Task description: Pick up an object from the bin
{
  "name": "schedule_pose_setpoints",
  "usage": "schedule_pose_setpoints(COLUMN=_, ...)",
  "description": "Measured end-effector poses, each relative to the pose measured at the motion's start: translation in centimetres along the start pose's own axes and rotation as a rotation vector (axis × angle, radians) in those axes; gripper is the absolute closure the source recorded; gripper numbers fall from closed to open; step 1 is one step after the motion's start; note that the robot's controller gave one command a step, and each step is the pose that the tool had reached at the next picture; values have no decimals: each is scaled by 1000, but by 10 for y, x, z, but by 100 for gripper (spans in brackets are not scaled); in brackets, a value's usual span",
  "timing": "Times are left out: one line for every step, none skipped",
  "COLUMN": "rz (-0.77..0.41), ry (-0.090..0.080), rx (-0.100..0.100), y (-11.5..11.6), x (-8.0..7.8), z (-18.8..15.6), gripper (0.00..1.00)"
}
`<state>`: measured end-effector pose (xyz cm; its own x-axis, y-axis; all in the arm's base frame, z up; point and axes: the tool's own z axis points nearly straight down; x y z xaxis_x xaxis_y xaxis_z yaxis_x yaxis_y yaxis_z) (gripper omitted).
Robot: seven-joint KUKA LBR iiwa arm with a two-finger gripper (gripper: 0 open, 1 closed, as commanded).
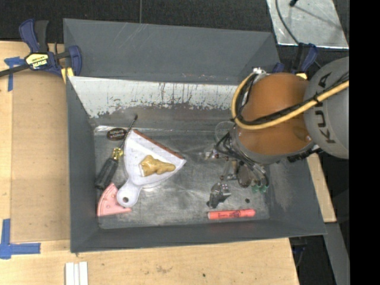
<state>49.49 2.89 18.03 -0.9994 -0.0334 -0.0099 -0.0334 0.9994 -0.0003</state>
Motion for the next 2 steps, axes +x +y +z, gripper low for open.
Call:
schedule_pose_setpoints(rz=-31, ry=7, rx=1, y=36, x=-4, z=44, gripper=0)
schedule_pose_setpoints(rz=-1, ry=4, rx=-1, y=93, x=-19, z=91, gripper=0)
